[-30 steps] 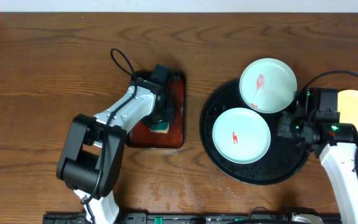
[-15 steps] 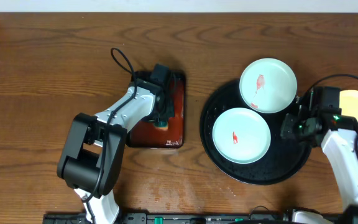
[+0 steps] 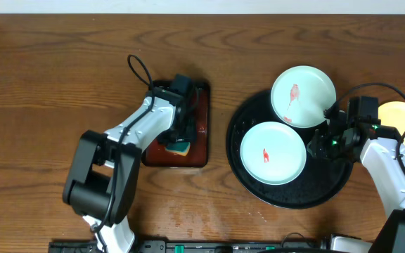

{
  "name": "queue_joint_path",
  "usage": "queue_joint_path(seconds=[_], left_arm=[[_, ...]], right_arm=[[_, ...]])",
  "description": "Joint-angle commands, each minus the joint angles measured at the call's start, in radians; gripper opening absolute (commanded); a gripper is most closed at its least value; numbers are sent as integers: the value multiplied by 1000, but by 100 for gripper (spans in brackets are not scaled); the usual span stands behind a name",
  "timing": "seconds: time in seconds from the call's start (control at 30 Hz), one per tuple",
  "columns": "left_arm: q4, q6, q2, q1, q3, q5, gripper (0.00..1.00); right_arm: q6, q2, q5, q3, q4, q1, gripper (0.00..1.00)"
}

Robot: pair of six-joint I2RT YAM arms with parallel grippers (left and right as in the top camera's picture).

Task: Clean dirty plates on tray and stack at the side
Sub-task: 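Dip the sponge in the red tray with the left gripper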

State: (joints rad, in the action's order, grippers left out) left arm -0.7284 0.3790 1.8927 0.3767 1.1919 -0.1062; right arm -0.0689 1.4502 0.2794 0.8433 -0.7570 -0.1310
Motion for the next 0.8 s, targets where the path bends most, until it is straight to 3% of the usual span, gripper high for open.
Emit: queue_joint_path(seconds=[0.0,0.2,0.27,0.33,0.47,0.77], left_arm=[[-1,-20,-43,-5,33,6,63],[80,-27,1,-5,-31,20,62],[91,-27,23,-5,-43,20,52],[92,-27,44,-5,-45,20,33],[98,-27,55,-5,-44,20,8],[-22,-36,5,-5,72,20,8]], right_arm=[[25,-1,24,6,3,-5,26],[14,-1,24,6,5,-5,26],[14,-1,24,6,4,-5,26],[14,-1,24,6,5,-5,26],[13,0,21,5,5,-5,26],[-42,11,-73,-51,26,-5,28]])
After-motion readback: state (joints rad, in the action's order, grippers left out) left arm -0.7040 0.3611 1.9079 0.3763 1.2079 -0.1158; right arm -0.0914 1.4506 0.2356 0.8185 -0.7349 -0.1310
